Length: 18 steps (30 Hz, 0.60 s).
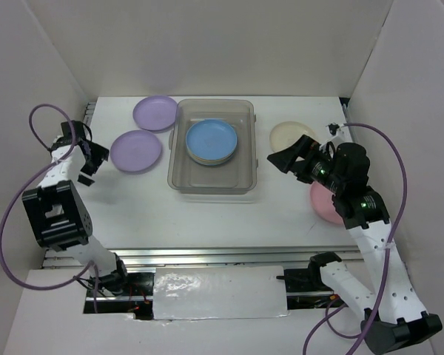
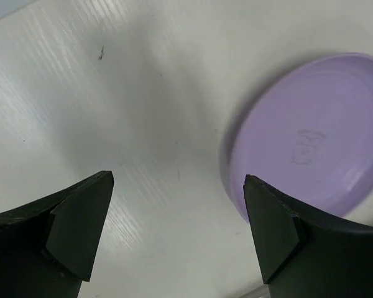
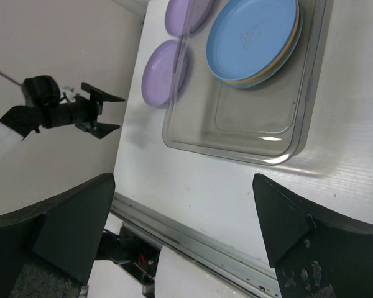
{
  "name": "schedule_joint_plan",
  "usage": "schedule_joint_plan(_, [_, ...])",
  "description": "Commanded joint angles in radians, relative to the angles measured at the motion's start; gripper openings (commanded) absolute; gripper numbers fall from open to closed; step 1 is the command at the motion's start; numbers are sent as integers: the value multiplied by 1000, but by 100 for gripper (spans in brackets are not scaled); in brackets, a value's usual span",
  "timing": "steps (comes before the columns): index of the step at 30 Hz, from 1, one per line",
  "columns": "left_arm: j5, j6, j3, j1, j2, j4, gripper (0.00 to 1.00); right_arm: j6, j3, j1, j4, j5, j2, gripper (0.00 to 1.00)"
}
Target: Place the plates into the plastic bin on the countertop
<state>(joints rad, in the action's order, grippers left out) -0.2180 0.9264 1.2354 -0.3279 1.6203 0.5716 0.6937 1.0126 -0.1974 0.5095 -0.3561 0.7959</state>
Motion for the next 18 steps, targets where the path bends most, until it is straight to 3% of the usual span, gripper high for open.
schedule_joint_plan(1, [89, 5, 44, -5, 94, -82, 99, -11, -8, -23, -65, -12, 5, 100])
schedule_joint_plan(9, [155, -1, -33, 16, 158, -263, 99, -39, -46, -56, -92, -23, 25, 100])
schedule_joint_plan(13, [111, -8, 22, 52, 234, -227, 98, -43, -55, -60, -103, -35, 32, 100])
schedule_joint_plan(16, [60, 8, 59, 70, 279, -173, 92, -56, -58, -60, -100, -34, 28, 100])
schedule_joint_plan(18, [52, 18, 47, 70, 288, -179, 82, -60, -58, -59, -95, -26, 22, 100])
